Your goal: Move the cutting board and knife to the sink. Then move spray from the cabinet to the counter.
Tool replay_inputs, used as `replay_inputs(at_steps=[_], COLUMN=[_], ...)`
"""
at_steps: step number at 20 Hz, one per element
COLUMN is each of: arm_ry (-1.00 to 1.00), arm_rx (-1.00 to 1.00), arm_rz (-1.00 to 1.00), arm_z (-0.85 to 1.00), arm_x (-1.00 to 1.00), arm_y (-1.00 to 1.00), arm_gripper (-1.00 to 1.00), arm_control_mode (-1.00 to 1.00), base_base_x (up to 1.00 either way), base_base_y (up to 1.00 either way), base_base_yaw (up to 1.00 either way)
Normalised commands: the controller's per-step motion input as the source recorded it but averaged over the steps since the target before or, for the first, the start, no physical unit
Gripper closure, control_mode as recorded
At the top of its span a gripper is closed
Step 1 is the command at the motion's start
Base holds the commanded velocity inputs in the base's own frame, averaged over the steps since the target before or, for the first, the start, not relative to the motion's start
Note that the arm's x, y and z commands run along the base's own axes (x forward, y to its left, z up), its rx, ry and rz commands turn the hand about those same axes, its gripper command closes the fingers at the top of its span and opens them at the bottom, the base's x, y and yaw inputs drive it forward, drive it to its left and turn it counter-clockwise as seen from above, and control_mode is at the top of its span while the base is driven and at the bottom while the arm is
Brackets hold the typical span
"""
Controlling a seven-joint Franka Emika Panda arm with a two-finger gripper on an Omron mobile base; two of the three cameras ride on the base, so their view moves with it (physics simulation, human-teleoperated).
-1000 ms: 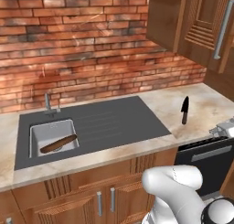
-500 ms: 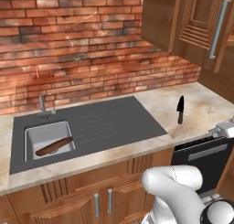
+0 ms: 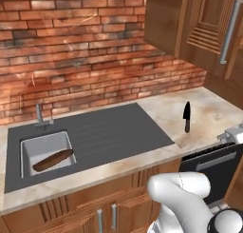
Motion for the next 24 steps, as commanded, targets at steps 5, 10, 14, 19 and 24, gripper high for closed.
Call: replay_inputs(at_steps=[5, 10, 14, 19, 24], arm_ry=[0.0, 0.0, 0.0, 0.0, 0.0], arm_rx=[0.0, 0.0, 0.0, 0.0, -0.01], arm_rz=[0.0, 0.0, 0.0, 0.0, -0.06], arm_z=[0.0, 0.0, 0.0, 0.0, -0.03], arm_x=[0.0, 0.0, 0.0, 0.0, 0.0], arm_y=[0.0, 0.0, 0.0, 0.0, 0.09], arm_gripper=[-1.0, -1.0, -1.0, -1.0, -1.0], arm_control_mode=[1.0, 1.0, 1.0, 1.0, -1.0], base_base_x=[0.5, 0.47, 0.32, 0.04, 0.0], base_base_y=[-0.11, -0.13, -0.21, -0.21, -0.01], base_base_yaw=[0.0, 0.02, 0.02, 0.0, -0.04])
